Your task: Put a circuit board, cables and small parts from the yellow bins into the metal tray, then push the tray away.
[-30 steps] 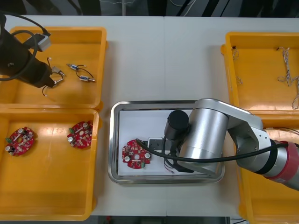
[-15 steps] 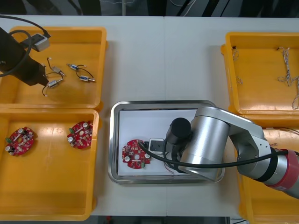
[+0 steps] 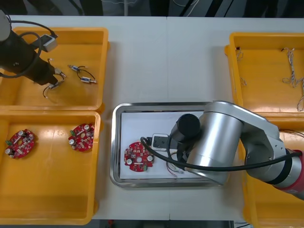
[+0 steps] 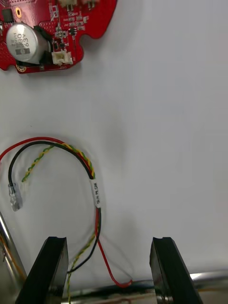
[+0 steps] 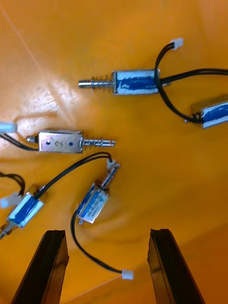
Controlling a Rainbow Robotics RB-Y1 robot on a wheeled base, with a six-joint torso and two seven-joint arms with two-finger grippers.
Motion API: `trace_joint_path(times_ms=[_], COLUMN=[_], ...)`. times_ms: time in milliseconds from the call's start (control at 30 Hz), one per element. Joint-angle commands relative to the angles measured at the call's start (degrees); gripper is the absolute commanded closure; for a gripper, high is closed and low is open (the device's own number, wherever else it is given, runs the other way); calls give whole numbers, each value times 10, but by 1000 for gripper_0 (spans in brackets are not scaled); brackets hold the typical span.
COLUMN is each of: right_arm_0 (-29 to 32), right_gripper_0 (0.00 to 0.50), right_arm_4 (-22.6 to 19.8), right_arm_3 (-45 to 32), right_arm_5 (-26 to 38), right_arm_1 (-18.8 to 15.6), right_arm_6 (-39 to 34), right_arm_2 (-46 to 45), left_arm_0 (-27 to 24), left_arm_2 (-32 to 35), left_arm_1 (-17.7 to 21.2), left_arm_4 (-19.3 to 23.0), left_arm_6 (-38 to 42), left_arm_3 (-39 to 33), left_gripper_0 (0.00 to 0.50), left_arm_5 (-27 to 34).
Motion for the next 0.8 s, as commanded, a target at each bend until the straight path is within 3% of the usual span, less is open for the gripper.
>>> trace_joint_path(times_ms=[33,133,233,433,800], right_arm_0=[-19,-29,-39,-64,-72], right_gripper_0=[0,0,0,0,0], right_arm_4=[-5,-32,-65,-165,-285], right_arm_3=[-59,-76,-84,-89,-51], right_arm_5=[47,87,88,88,88], right_arm_1=[1,-3,-12,-39,-137], right_arm_6=[-10,-14,-17,-21,-40], right_arm_2=[-45,-82,-122,-239,-392], left_arm_0=[-29,-29,-29,-29,-29], left_arm_2=[-27,-34,-34,-40,-64], left_arm_1=[-6,-6,-6,-6,-7], left_arm_4=[-7,-9,-11,-5,-4], left_arm_6=[-102,-102,-102,-108,-111], left_arm_3=[-1,4,8,32,49], left_gripper_0=[0,0,0,0,0], left_arm_5=[-23,-29,-30,-55,-87])
